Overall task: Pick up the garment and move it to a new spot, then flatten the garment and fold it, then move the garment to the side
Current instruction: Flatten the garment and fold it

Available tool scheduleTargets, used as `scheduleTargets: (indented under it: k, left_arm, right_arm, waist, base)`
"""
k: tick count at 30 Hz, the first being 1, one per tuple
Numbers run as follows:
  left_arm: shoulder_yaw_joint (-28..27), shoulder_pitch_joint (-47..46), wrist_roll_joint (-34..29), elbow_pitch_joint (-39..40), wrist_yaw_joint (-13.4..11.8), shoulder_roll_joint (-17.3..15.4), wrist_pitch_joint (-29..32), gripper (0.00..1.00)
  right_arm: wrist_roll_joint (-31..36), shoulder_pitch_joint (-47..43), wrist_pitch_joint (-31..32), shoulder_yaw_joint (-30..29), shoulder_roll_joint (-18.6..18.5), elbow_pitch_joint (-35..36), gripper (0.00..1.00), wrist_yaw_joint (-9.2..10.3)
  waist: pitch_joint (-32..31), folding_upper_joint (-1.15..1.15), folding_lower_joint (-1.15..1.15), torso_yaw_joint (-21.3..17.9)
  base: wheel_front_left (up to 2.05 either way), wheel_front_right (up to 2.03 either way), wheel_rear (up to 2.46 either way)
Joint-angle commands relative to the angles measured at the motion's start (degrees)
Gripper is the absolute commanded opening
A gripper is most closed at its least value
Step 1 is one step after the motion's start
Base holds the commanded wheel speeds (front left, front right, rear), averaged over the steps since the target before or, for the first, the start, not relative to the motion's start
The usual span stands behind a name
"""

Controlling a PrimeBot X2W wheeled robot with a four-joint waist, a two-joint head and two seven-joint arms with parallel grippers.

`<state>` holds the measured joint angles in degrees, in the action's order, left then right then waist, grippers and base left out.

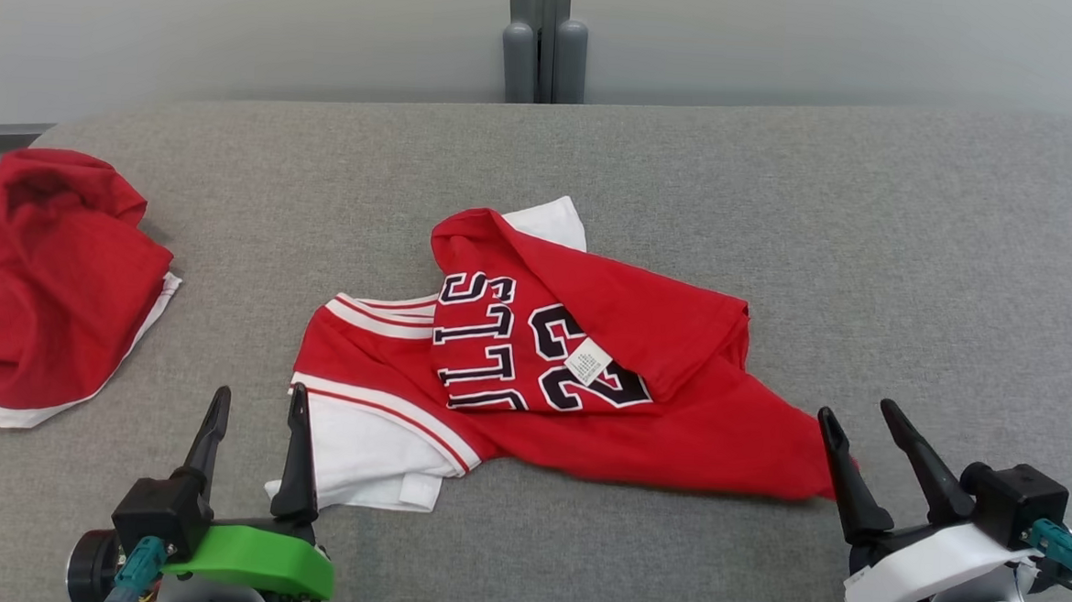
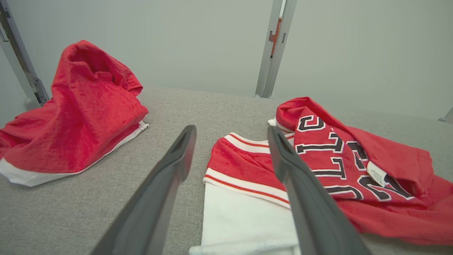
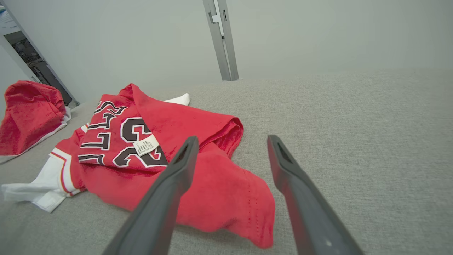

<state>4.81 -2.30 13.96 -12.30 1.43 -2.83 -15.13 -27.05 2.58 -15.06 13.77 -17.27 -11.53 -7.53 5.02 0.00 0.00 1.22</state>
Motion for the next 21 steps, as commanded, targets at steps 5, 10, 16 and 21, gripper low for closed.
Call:
scheduleTargets:
  k: [5,10,16,21]
  left_arm:
    - [-1.52,1.26,-1.0,0.18,0.38,-0.13,0.0,1.0]
    - [-2.76,2.52,-1.52,0.8,0.32,-0.12,0.0,1.0]
    - [-4.86,3.98,-2.2,1.29,0.81,-0.13,0.0,1.0]
    - [-5.81,4.99,-2.4,1.78,1.12,-0.13,-0.01,1.0]
  right_arm:
    - [3.42,-1.68,-0.16,-3.47,1.8,2.33,1.0,0.08]
    - [6.02,-3.15,-0.17,-5.94,3.56,4.03,1.0,0.08]
    - [8.35,-5.37,-0.16,-9.27,6.11,6.68,1.0,0.08]
    - [9.42,-7.31,-0.16,-10.24,7.41,8.28,1.0,0.08]
  waist:
    - [-1.47,0.0,0.0,-0.9]
    - [-2.78,0.0,0.0,-1.53]
    - [-4.18,0.0,0.0,-2.01]
    - [-4.82,0.0,0.0,-2.15]
  base:
    - [0.0,0.0,0.0]
    - [0.0,0.0,0.0]
    - [0.0,0.0,0.0]
    - [0.0,0.0,0.0]
